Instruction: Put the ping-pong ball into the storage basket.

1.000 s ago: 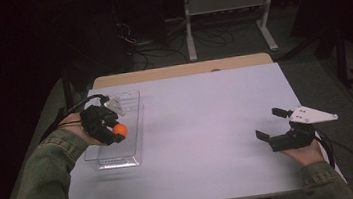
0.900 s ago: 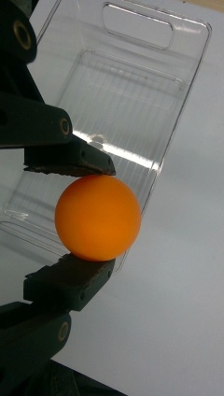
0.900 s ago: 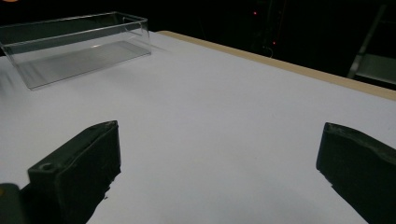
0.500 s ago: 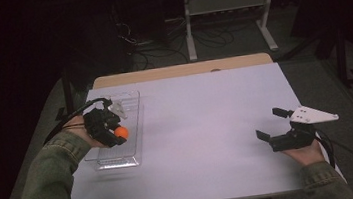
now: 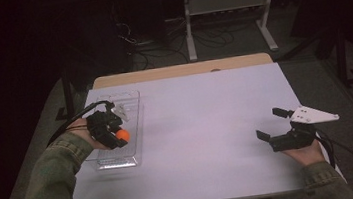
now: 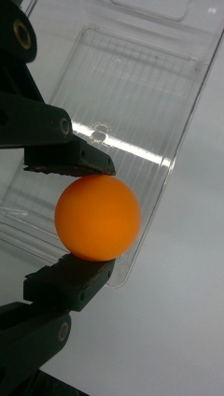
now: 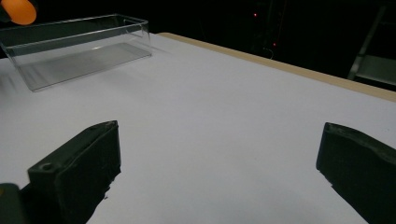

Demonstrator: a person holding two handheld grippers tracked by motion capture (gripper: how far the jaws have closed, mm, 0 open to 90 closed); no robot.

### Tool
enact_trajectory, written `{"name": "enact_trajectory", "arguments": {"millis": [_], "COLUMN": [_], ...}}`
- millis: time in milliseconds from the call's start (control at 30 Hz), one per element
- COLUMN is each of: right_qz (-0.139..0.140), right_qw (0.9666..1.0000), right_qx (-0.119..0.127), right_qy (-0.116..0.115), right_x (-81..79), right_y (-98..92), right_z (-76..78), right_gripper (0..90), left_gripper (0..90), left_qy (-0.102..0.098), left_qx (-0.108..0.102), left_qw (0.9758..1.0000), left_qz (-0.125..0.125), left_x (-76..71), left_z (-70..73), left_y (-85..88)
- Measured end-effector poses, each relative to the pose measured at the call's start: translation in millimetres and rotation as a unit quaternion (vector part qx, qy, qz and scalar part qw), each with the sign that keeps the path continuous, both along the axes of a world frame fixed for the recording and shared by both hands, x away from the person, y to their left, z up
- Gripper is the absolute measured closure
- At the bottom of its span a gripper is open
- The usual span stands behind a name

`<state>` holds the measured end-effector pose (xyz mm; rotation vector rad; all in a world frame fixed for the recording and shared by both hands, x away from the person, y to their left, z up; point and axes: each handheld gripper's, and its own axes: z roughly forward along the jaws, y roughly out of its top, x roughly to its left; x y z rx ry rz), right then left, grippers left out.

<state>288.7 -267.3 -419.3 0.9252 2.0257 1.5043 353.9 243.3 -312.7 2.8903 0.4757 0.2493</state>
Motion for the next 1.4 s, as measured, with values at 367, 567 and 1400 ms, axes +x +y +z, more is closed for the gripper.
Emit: {"name": "enact_trajectory", "arguments": {"millis": [367,567,1400], "right_qz": [-0.001,-0.003,-0.003], "right_qw": [1.0000,1.0000,1.0000], "right_qx": [0.003,0.003,0.002], "right_qy": [-0.001,-0.001,0.000], "right_x": [-1.1,-1.4,-2.2], "right_y": [-1.1,-2.4,-2.4], "right_z": [0.7,0.5,0.3], "right_gripper": [0.0,0.0,0.0], "left_gripper": [50.1,50.1,50.2], "left_qy": [0.006,0.010,0.024], "left_qx": [0.000,-0.002,-0.002], "left_qw": [1.0000,0.9999,0.9997], "left_qz": [0.001,0.003,0.005], "left_x": [2.5,4.2,9.2], "left_z": [-8.8,-13.0,-43.0], "left_y": [-1.4,0.7,1.3]}}
